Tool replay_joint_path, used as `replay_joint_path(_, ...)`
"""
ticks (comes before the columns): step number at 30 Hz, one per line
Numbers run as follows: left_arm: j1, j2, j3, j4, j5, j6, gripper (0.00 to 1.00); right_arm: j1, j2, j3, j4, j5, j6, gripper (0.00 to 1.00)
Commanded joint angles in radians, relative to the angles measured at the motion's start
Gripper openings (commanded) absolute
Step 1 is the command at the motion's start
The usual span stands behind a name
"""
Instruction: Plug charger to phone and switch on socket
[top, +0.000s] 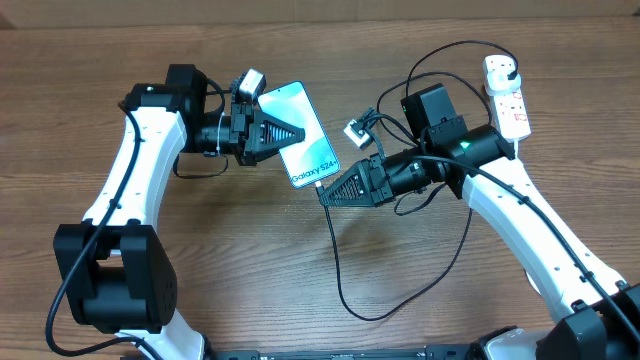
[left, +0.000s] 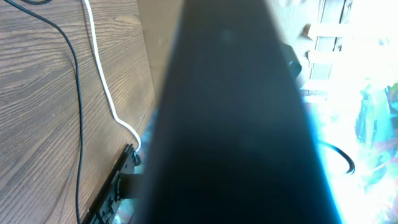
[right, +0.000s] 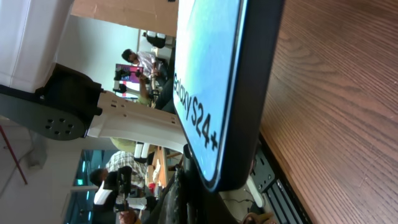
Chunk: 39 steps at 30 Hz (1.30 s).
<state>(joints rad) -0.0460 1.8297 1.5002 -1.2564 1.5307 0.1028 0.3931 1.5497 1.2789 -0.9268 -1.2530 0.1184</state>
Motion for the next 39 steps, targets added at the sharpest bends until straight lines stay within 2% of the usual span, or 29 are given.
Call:
replay_joint_path(1, 0.0, -0.033, 0.031, 0.004, 0.052, -0.006, 0.04, -0.004, 0.002, -0.006, 0.007, -0.019, -0.019, 0.04)
replay_joint_path(31, 0.0, -0.033, 0.031, 0.004, 0.052, -0.006, 0.04, -0.021, 0.002, -0.006, 0.007, -0.029, -0.018, 0.04)
replay_joint_path(39, 0.0, -0.033, 0.031, 0.004, 0.052, -0.006, 0.04, 0.012, 0.002, -0.006, 0.029, -0.043, -0.014, 0.04)
